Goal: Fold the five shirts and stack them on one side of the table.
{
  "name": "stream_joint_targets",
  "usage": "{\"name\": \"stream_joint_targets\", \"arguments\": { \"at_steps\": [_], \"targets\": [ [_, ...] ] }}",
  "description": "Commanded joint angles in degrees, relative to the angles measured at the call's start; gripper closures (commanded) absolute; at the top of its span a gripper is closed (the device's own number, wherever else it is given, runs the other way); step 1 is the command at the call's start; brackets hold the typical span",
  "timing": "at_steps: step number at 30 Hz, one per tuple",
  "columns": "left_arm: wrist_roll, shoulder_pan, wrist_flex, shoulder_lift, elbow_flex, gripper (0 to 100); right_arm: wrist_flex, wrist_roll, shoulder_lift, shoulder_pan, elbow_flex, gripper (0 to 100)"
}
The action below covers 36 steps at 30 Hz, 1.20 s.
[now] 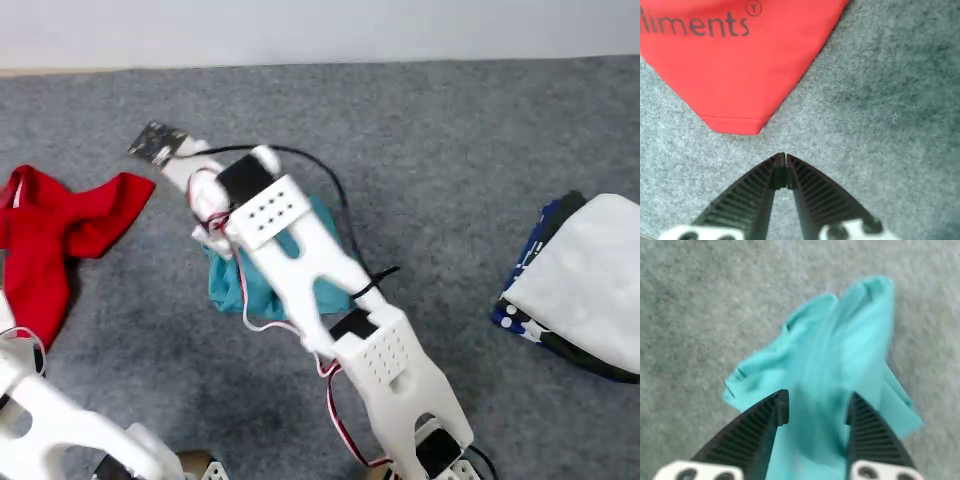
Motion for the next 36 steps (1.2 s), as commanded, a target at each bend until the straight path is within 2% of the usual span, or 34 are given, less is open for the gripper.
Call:
{"name": "stream_joint_targets", "arguments": {
  "at_steps": [1, 2, 4, 6, 12, 18, 25, 31, 36],
  "targets": [
    [-0.3, 0.4, -0.1, -1.7, -0.7, 99, 3.9, 0.5, -4.8, 5.4, -3.7, 95.8],
    [-0.3, 0.4, -0.1, -1.7, -0.7, 99, 3.9, 0.5, -4.8, 7.1, -3.4, 99.7],
    [-0.3, 0.4, 0.0, -1.7, -0.7, 99, 3.8, 0.5, -4.8, 10.4, -1.9, 97.3],
    [-0.3, 0.4, 0.1, -1.7, -0.7, 99, 3.8, 0.6, -4.8, 12.6, -0.3, 99.1],
    [-0.3, 0.4, 0.3, -1.7, -0.6, 99, 3.8, 0.6, -4.5, 13.3, 3.8, 98.8],
    [-0.3, 0.4, 0.3, -1.7, -0.6, 99, 3.7, 0.2, -0.5, 6.5, 6.9, 98.8],
    [-0.3, 0.3, 0.3, -1.7, -0.5, 99, 3.8, 0.1, 5.1, -6.1, 7.2, 98.8],
    [-0.4, 0.2, 0.3, -1.7, -0.7, 99, 4.0, 0.1, 4.0, -15.8, 7.3, 98.8],
    [-0.4, 0.1, 0.2, -1.7, -0.7, 99, 4.0, 0.2, -2.8, -16.4, 7.3, 98.8]
  ]
}}
